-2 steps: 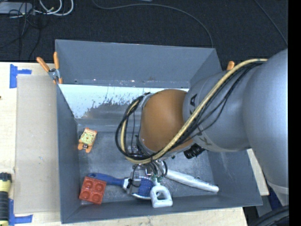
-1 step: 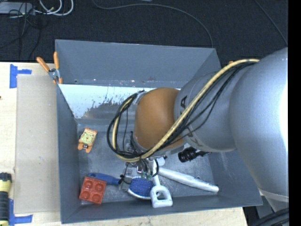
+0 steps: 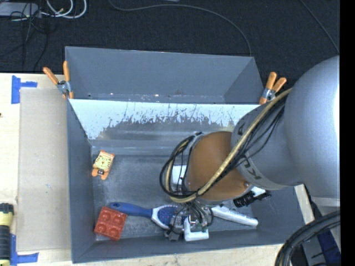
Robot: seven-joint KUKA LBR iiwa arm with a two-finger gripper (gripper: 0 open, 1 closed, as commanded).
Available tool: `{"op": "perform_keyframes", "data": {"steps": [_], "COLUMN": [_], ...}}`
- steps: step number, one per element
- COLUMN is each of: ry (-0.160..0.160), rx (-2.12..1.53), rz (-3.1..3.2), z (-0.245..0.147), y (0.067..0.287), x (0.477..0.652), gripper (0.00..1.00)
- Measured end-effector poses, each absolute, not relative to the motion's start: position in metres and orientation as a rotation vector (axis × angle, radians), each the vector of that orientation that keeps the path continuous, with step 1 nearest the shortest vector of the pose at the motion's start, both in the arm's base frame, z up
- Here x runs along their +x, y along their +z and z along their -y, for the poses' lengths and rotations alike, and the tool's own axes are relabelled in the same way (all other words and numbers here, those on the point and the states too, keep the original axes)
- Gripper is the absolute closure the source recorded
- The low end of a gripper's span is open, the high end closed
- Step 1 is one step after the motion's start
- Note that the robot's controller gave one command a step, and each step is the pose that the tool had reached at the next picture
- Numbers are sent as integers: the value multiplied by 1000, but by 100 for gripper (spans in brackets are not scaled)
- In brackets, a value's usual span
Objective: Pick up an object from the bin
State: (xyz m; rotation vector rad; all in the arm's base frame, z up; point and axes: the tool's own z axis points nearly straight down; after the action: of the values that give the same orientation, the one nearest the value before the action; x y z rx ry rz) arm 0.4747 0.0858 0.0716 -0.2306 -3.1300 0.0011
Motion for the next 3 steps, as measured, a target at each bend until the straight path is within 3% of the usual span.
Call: {"op": "perform_keyframes", "data": {"steps": [1,3], "ry": [2,5], "rx": [-670,-671], "rz": [3062,3058], "z": [-167,-166], "y": [69,75], "x": [492,490], "gripper": [100,100]}}
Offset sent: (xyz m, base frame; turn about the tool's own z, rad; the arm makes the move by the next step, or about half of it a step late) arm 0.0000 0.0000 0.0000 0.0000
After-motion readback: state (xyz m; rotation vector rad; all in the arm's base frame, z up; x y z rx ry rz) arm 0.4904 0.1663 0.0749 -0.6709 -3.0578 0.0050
